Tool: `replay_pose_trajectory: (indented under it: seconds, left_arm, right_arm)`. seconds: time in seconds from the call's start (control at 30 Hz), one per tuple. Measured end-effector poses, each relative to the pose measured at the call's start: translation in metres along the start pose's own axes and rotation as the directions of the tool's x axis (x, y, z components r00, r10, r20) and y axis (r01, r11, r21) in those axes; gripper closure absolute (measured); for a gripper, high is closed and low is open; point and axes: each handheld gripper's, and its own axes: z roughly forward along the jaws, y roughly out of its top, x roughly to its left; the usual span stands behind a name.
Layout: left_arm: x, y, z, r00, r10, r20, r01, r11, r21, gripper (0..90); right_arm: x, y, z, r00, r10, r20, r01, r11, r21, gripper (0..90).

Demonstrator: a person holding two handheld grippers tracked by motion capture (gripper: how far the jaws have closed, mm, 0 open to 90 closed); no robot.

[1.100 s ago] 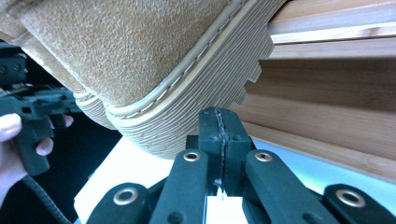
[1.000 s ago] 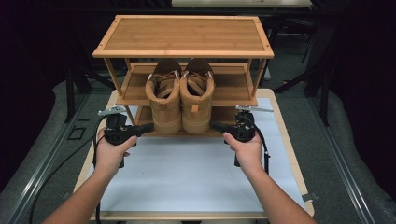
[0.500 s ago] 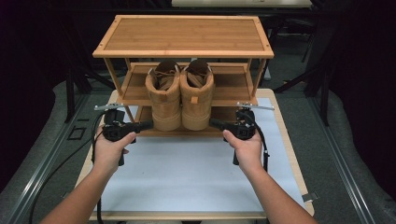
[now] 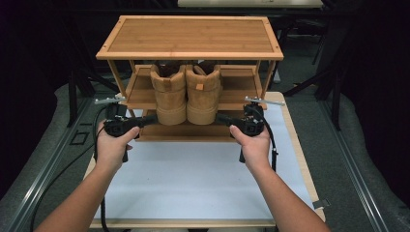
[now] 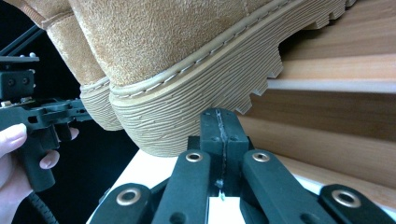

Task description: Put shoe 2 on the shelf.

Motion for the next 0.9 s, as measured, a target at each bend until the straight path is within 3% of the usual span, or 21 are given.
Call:
replay_pose_trajectory:
  seconds: [0.17, 0.57, 0.7, 0.8, 0.9]
  left_arm:
    - [0.004, 0.008, 0.011, 0.9998, -0.011, -0.015, 0.011, 0.9999, -0.002, 90.0]
    - [0.018, 0.019, 0.032, 0.9978, -0.051, -0.043, 0.051, 0.9986, 0.012, 90.0]
    - [0.021, 0.02, 0.035, 0.9978, -0.064, -0.017, 0.065, 0.9978, 0.016, 90.0]
    - [0.02, 0.022, 0.036, 0.9982, -0.053, -0.029, 0.053, 0.9983, 0.023, 90.0]
    - [0.018, 0.022, 0.035, 0.9981, -0.044, -0.044, 0.046, 0.9986, 0.027, 90.0]
  right_arm:
    - [-0.006, 0.008, 0.008, 0.9998, 0.019, 0.011, -0.019, 1.0, -0.023, 90.0]
    - [-0.018, 0.02, 0.026, 0.9968, 0.04, 0.068, -0.039, 0.999, -0.014, 90.0]
    - [-0.024, 0.021, 0.028, 0.9962, 0.059, 0.065, -0.058, 0.998, -0.017, 90.0]
    - [-0.027, 0.022, 0.028, 0.9971, 0.054, 0.053, -0.053, 0.998, -0.017, 90.0]
    - [-0.025, 0.022, 0.029, 0.9967, 0.042, 0.07, -0.041, 0.999, -0.017, 90.0]
